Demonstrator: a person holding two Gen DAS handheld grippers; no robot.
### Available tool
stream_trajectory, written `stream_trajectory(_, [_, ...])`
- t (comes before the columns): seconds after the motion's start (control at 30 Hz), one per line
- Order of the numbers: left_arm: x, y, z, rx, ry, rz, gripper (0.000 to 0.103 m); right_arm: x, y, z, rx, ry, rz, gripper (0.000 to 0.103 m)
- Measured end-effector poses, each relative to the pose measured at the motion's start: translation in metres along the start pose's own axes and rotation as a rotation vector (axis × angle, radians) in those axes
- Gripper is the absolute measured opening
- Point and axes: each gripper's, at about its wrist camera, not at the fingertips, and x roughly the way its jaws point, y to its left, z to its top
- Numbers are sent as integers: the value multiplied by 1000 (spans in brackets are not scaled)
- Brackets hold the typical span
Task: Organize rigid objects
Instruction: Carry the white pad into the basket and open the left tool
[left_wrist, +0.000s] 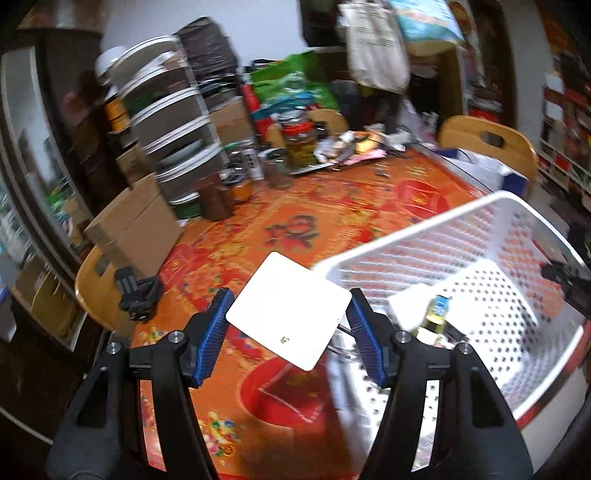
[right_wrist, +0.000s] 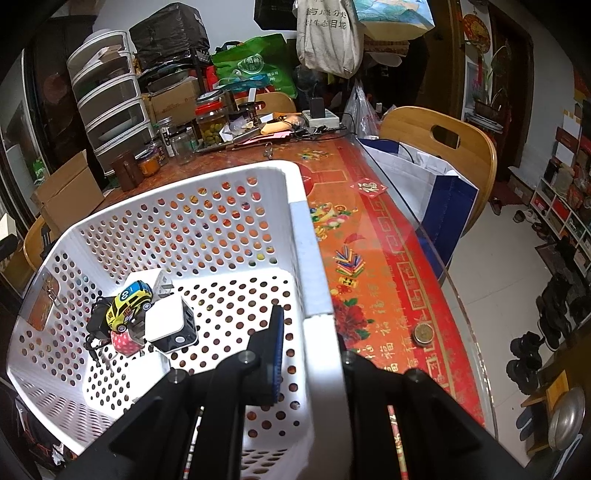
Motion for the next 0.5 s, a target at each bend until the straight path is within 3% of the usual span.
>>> stream_trajectory(0.27, [20, -70, -4, 167, 188, -196, 61, 0, 0, 0, 0, 0, 0, 12])
stream_trajectory(0.5, [57, -99, -7, 278, 356, -224, 60, 0, 2, 0, 3, -1, 6, 13])
